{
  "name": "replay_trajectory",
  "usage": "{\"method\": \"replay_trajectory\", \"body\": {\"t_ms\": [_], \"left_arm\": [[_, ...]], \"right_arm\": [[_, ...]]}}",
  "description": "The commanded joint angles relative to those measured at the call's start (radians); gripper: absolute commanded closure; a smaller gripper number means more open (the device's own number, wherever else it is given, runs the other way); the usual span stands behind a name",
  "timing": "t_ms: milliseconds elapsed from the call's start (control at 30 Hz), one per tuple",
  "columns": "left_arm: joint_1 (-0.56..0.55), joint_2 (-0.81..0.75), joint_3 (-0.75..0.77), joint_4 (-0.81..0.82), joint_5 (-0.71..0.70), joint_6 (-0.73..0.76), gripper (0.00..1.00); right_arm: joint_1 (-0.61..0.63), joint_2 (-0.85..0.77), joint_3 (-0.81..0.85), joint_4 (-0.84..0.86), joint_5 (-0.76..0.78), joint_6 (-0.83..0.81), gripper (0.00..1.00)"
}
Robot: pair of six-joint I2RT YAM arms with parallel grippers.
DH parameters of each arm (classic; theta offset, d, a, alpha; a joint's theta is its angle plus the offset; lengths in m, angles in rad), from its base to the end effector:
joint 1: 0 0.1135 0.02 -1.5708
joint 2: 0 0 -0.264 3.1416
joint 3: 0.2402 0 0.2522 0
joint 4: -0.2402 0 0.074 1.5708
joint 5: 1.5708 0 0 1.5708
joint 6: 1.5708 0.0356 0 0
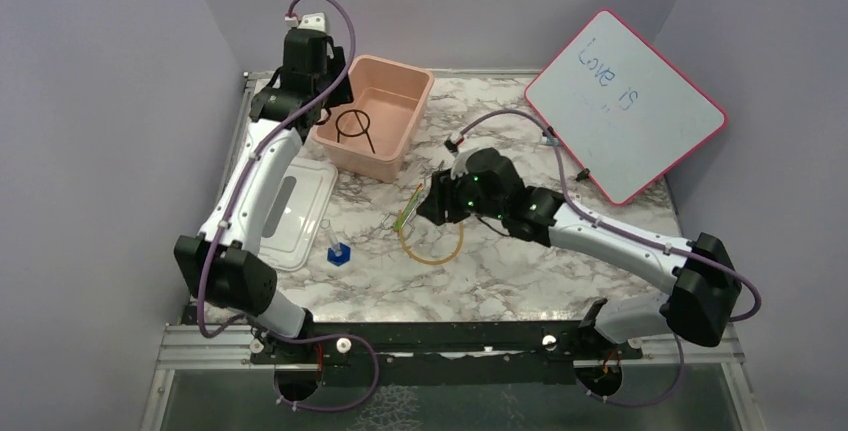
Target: Organize the chemistry lab equipment
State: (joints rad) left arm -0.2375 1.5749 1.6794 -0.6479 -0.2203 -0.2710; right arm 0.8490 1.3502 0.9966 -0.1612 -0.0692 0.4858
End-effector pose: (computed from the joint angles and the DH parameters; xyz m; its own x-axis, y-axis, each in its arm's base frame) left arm 0.3435 -0.0751 0.4065 -0.4970 -0.1485 -0.8550 -0.0885 0.9888 -0.1203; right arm 0.2017 0.2329 0.2886 -0.6559 -0.0401 -0.7538 -0.5454 0.7155 0.4365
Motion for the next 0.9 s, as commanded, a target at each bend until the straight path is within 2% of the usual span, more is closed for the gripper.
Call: {"method": "replay_trajectory", "body": {"t_ms": [0,100,300,400,533,667,867], "left_arm": [[0.004,-0.176,-0.067,0.021,0.122,0.054,0.43],[0.004,-0.287,-0.119,0.044,0.109,0.068,0.37],[0.003,-0.471,-0.165,0.053,-0.018,0.066,0.31],[-0.001,-0.542,-0.182,0.049,-0.062,0.034,0.29],[-0.059,-0.604,-0.195,-0.006,-0.114,0.031,0.28],[-0.099,-0.661,-0.216,-0.034,-0.193,0.045,0.27],[-0.142,-0.705,-0.237,-0.046,-0.235,0.064,0.25]], "right_arm": [[0.153,0.076,0.049,0.14,0.011,-0.087,0.47],[0.262,0.174,0.114,0.185,0.115,-0.122,0.41],[0.387,0.387,0.239,0.305,0.239,-0.145,0.35],[0.417,0.478,0.284,0.4,0.264,-0.18,0.35],[0.424,0.587,0.325,0.511,0.3,-0.181,0.35],[0.424,0.673,0.389,0.565,0.312,-0.188,0.41],[0.424,0.743,0.454,0.571,0.424,-0.178,0.53]]}}
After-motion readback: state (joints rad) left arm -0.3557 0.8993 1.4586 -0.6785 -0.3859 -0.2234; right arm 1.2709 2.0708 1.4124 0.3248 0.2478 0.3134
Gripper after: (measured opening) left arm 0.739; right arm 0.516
